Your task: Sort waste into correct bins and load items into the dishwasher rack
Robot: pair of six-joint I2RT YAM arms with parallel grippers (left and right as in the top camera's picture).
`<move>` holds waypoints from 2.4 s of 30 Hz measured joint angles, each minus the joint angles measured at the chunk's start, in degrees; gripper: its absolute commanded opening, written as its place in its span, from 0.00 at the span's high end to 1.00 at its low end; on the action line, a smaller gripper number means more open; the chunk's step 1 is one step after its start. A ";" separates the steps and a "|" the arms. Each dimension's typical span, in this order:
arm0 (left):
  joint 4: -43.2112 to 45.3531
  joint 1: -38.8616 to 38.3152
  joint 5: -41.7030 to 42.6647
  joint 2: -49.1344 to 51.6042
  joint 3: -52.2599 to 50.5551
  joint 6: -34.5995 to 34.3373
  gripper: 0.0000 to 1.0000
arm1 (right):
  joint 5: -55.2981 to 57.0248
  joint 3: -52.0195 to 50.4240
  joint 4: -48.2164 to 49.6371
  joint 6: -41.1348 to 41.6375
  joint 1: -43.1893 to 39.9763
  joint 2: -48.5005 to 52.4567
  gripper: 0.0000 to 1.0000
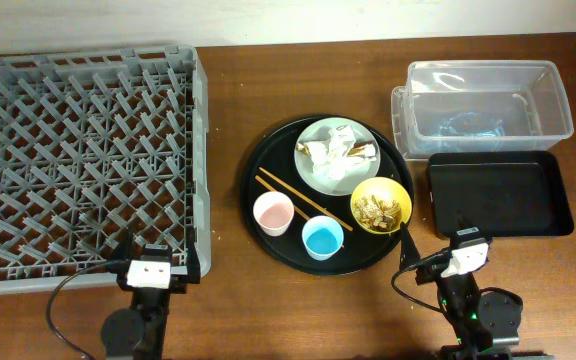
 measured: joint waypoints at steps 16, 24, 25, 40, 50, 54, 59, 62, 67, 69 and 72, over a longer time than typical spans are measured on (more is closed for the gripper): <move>0.00 0.00 0.00 0.00 0.00 0.02 0.01 | 0.00 0.00 0.00 -0.02 0.00 0.00 0.02; 0.00 0.00 0.00 0.00 0.00 0.00 0.01 | 0.00 0.00 0.00 -0.04 0.00 0.00 0.01; 0.00 0.00 0.00 0.00 0.00 0.00 0.01 | 0.00 0.00 0.00 -0.02 0.00 0.00 0.02; 0.04 0.00 -0.02 0.00 0.00 0.02 0.01 | 0.00 0.00 0.00 -0.02 0.00 0.00 0.02; 0.07 0.00 0.66 0.00 0.00 0.02 0.01 | -0.46 0.00 0.44 -0.02 0.00 0.00 0.02; 5.09 0.00 3.69 0.00 -0.20 -0.13 0.01 | -2.40 0.13 7.54 0.00 0.00 0.00 0.01; 11.15 0.00 4.96 1.66 4.00 -1.46 0.01 | -3.74 11.39 7.89 -1.25 0.04 5.99 0.02; 11.19 0.00 5.16 7.48 11.93 -1.60 0.01 | -4.31 23.50 2.60 -1.97 0.04 16.20 0.02; -6.78 0.00 3.56 30.56 36.54 -1.77 0.01 | -7.48 56.72 -20.65 -2.16 0.04 44.76 0.02; -12.20 0.00 3.41 40.06 45.27 -1.75 0.01 | -10.12 71.30 -32.48 -1.75 0.11 56.30 0.02; -14.16 0.04 3.19 51.63 51.93 -1.51 0.01 | -12.31 92.37 -46.86 -0.20 2.89 74.40 0.02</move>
